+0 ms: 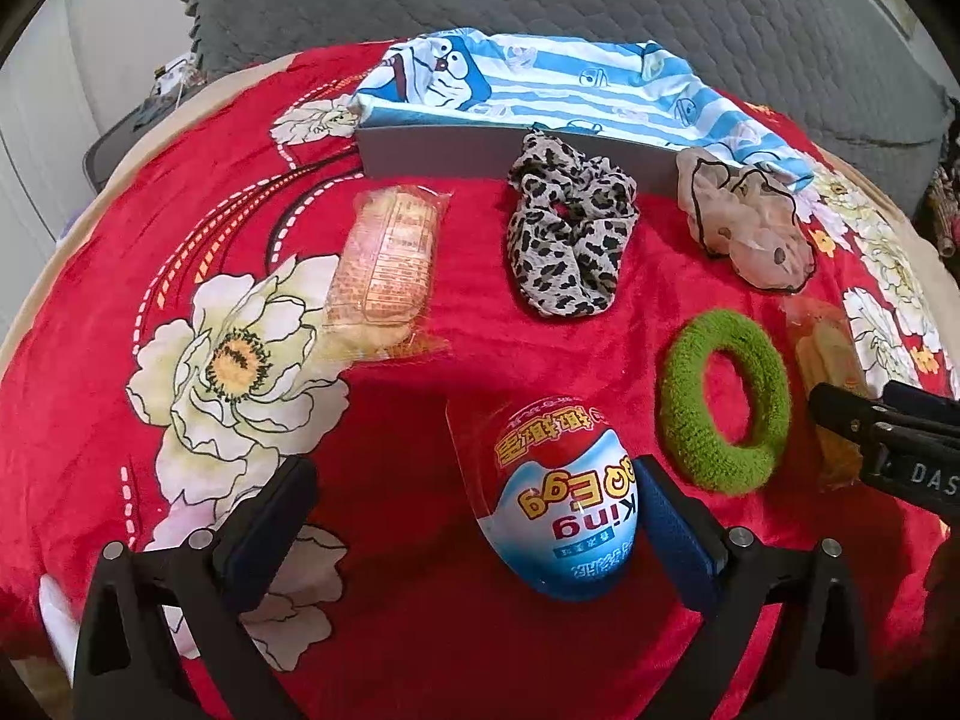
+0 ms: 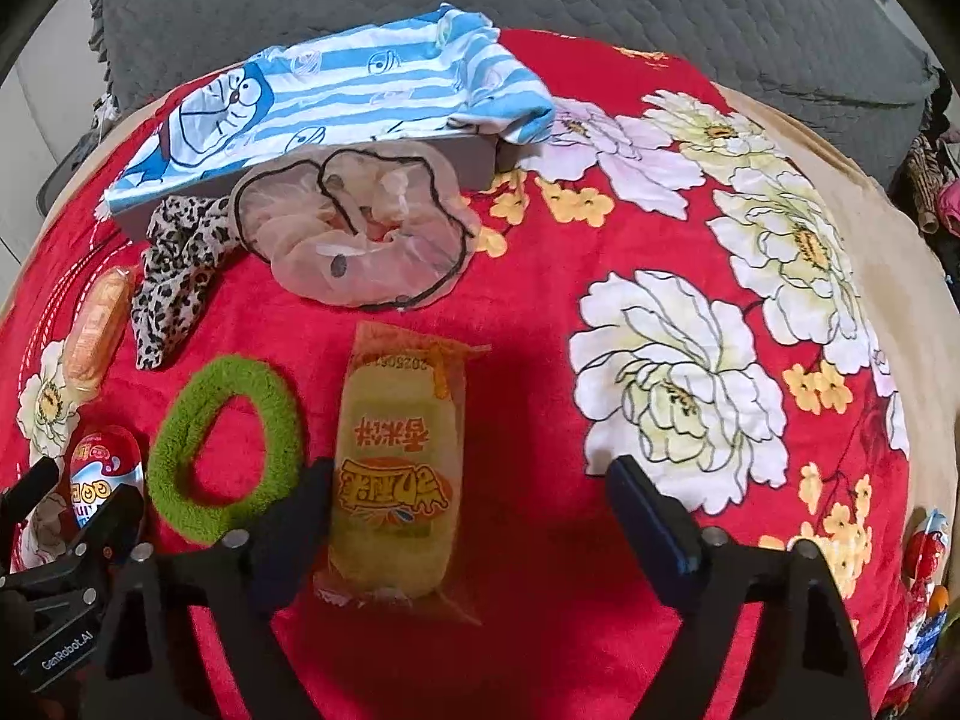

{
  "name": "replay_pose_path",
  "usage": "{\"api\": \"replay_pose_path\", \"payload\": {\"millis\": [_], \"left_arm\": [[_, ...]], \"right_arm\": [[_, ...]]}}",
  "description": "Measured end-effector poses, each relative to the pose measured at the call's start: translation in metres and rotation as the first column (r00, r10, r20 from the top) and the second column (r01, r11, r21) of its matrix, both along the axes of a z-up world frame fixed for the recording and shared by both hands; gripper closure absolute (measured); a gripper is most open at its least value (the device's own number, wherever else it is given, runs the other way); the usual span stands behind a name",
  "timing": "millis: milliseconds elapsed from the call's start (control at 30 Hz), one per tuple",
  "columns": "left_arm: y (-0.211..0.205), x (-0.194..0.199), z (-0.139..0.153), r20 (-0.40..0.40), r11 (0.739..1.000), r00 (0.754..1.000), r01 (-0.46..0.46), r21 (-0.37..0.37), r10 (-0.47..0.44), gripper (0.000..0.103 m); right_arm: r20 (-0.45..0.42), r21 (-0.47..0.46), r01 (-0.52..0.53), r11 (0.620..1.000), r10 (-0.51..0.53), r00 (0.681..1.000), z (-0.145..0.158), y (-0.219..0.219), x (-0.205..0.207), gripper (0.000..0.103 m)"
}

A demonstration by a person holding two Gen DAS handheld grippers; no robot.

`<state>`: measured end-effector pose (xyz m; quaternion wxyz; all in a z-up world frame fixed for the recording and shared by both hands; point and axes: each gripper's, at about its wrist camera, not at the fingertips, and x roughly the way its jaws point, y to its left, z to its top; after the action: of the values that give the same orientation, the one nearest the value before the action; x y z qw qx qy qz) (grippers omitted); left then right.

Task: Organize objects
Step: 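Grasp the King Egg with the left tool while the right tool grasps the yellow cake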

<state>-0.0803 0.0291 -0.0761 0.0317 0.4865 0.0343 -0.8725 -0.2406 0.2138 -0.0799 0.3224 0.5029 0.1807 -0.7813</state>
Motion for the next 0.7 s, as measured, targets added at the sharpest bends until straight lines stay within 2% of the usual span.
{"api": "replay_pose_path", "payload": {"millis": [67,167,233,300,400,500,700], "left_arm": [[0.001,-0.001,-0.001,0.006,1.000,1.000,0.005,0.004,-0.005,0.004],[0.004,0.000,-0.002,0.006,1.000,1.000,0.013,-0.002,-0.013,0.007],[0.007,0.000,-0.002,0.005,0.999,0.999,0.033,0.007,-0.033,0.017],[0.009,0.000,-0.001,0.008,0.999,0.999,0.048,0.015,-0.048,0.034],[0.010,-0.001,0.001,0.010,0.998,0.998,0.056,0.038,-0.056,0.041],[0.009,-0.002,0.002,0.013,0.996,0.998,0.062,0.067,-0.063,0.049],[0.007,-0.001,0.004,0.008,0.993,0.997,0.072,0.098,-0.073,0.049]], "right_arm": [[-0.005,0.008,-0.013,1.000,0.013,1.000,-0.001,-0.003,0.002,0.021],[0.002,0.013,-0.028,1.000,0.028,1.000,-0.003,-0.006,0.003,0.031],[0.008,0.007,-0.034,0.999,0.034,0.999,-0.003,-0.007,0.004,0.039],[0.014,-0.001,-0.046,0.999,0.046,0.999,-0.002,-0.008,0.005,0.050],[0.031,-0.010,-0.057,0.998,0.057,0.998,-0.002,-0.009,0.006,0.062],[0.035,-0.018,-0.066,0.998,0.066,0.997,0.000,-0.009,0.007,0.063],[0.033,-0.043,-0.071,0.997,0.073,0.997,0.005,-0.007,0.007,0.063]]}}
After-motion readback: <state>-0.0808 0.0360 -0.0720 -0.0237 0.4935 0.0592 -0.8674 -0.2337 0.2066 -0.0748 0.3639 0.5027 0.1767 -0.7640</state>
